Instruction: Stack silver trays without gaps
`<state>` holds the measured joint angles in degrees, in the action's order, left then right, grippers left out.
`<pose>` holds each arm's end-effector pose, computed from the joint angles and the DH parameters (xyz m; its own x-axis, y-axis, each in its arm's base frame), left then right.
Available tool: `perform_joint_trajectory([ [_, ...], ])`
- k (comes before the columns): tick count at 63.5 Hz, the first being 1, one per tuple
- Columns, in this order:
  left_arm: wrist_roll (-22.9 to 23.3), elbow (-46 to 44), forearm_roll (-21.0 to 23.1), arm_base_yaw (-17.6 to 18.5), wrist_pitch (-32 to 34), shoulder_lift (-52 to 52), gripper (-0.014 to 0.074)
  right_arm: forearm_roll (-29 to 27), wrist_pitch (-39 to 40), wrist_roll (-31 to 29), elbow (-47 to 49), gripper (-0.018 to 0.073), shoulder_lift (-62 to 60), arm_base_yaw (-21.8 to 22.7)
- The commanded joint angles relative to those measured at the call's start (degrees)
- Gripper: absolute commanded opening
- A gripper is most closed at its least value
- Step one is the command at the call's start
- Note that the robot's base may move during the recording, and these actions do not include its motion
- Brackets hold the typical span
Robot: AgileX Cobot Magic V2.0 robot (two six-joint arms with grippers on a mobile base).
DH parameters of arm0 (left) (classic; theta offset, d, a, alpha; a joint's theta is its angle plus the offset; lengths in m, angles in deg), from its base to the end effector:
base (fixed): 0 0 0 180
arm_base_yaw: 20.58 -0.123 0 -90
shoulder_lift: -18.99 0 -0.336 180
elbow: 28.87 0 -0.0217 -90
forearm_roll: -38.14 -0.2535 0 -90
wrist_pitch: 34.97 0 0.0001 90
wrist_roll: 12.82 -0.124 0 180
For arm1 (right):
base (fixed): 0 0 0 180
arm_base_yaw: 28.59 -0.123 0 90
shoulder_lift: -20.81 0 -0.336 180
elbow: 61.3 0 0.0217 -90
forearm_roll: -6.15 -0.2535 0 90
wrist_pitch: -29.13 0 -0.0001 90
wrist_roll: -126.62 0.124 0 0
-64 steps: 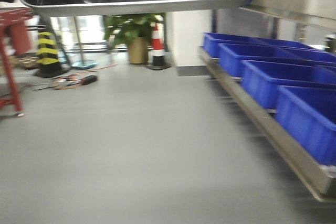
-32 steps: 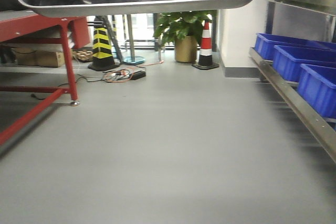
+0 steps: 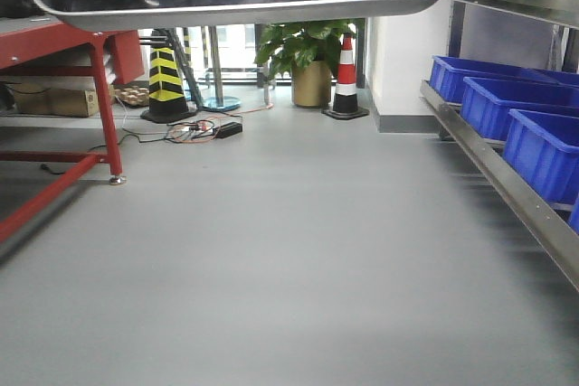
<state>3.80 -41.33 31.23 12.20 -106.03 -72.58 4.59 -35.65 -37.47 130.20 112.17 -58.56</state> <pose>0.2729 -0.1589 0.4213 -0.8273 0.2395 -0.5082 0.2940 0.9554 -0.0284 0.2803 0.1652 0.4238 -0.8230 -0.1454 -0.5490 -0.2890 0.9394 0.1844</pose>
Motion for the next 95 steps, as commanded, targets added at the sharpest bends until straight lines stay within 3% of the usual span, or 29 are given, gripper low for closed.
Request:
perform_joint_trajectory([
  [1, -1.80, -1.50, -1.30, 0.08, -3.49, 1.74, -0.0048, 0.70, 4.01, -1.21, 2.07, 0.0021, -2.64, -0.01],
  [95, -1.80, -1.50, -1.30, 0.08, -3.49, 1.74, -0.0048, 0.70, 3.94, -1.21, 2.07, 0.0021, -2.59, -0.01],
])
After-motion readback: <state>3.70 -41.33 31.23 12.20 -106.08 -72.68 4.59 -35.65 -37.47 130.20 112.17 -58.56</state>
